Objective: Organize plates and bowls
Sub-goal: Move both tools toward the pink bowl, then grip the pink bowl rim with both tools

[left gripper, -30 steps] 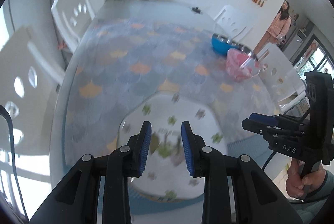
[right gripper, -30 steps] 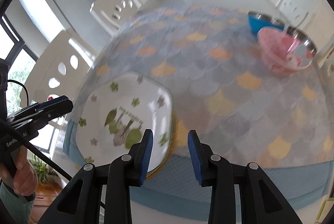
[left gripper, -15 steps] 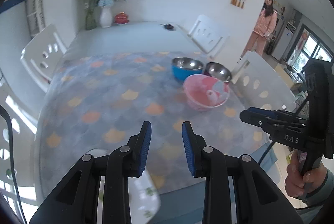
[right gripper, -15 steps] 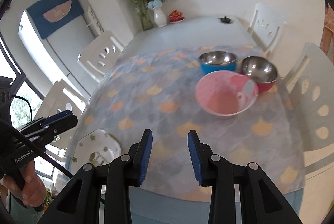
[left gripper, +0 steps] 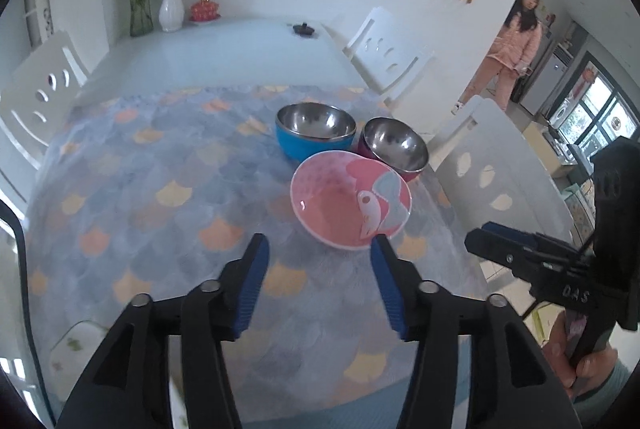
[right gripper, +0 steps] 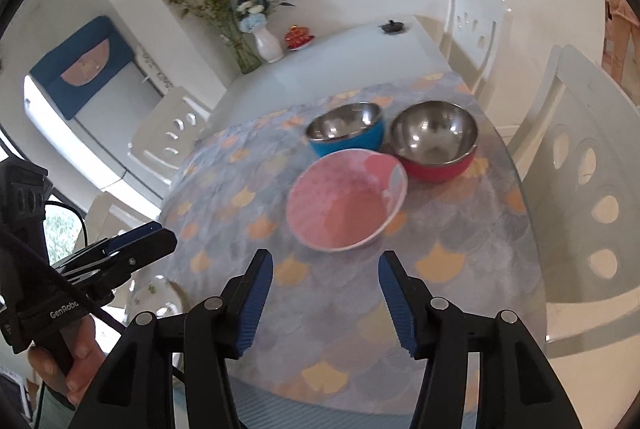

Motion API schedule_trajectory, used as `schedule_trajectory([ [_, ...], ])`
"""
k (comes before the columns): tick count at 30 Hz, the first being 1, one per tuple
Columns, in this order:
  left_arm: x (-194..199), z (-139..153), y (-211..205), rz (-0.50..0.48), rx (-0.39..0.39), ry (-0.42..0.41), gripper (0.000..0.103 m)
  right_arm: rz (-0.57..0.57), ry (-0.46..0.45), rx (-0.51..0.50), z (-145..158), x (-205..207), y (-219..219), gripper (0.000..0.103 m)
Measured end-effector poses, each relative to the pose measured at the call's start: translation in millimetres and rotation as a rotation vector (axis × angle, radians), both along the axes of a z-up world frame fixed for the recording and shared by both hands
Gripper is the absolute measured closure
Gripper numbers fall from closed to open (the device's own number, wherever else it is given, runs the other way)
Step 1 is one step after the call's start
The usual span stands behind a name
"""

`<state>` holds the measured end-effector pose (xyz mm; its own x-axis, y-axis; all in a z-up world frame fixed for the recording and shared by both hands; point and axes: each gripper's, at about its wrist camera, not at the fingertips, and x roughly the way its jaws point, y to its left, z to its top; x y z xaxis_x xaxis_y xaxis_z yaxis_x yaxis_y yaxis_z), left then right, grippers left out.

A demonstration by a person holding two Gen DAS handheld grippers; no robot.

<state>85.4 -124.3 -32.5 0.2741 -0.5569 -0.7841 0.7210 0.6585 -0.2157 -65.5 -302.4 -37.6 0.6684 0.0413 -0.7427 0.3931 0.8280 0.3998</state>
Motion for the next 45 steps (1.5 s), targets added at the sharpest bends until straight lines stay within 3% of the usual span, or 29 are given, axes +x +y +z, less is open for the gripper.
schedule_trajectory([
  [3,10.5,-12.9,-23.2,0.002,0.017,0.027,0.040,-0.012,0.015,0.031,-11.7,8.5,-18.1,0.049],
  [7,26.3,-32.1,-49.3,0.020,0.072,0.039,0.040,-0.015,0.054,0.046,-30.0,25.8,-38.5,0.048],
  [13,57.6,-73.1,-72.0,0.064,0.114,0.139,0.040,-0.024,0.090,0.093,-58.1,47.3,-61.4,0.047],
  [23,75.1,-108.9,-87.7,0.095,0.173,0.168,0.040,-0.038,0.132,0.151,-95.1,71.0,-82.6,0.047],
  [29,85.0,-124.0,-91.6,0.076,0.158,0.226,0.041,-0.025,0.158,0.177,-108.9,90.9,-82.0,0.047],
  [34,86.5,-127.1,-95.6,0.057,0.156,0.228,0.058,-0.006,0.181,0.118,-113.0,102.7,-73.4,0.047],
  [36,83.5,-125.9,-95.9,0.047,0.136,0.237,0.058,0.000,0.192,0.073,-113.6,104.6,-68.8,0.059],
  [39,77.7,-126.9,-99.3,0.023,0.128,0.234,0.059,0.020,0.204,0.070,-117.7,105.7,-65.9,0.068],
  [40,75.5,-128.3,-100.2,0.012,0.124,0.234,0.069,0.024,0.203,0.066,-118.2,105.3,-65.1,0.072],
  [42,71.0,-127.4,-101.2,0.013,0.129,0.203,0.076,0.042,0.193,0.060,-117.5,106.4,-60.3,0.084],
  [43,70.2,-125.6,-100.3,0.013,0.124,0.196,0.081,0.040,0.202,0.030,-116.0,106.1,-57.6,0.084],
  [45,67.4,-118.3,-95.7,0.005,0.097,0.186,0.083,0.045,0.217,-0.014,-113.8,104.6,-54.0,0.084],
])
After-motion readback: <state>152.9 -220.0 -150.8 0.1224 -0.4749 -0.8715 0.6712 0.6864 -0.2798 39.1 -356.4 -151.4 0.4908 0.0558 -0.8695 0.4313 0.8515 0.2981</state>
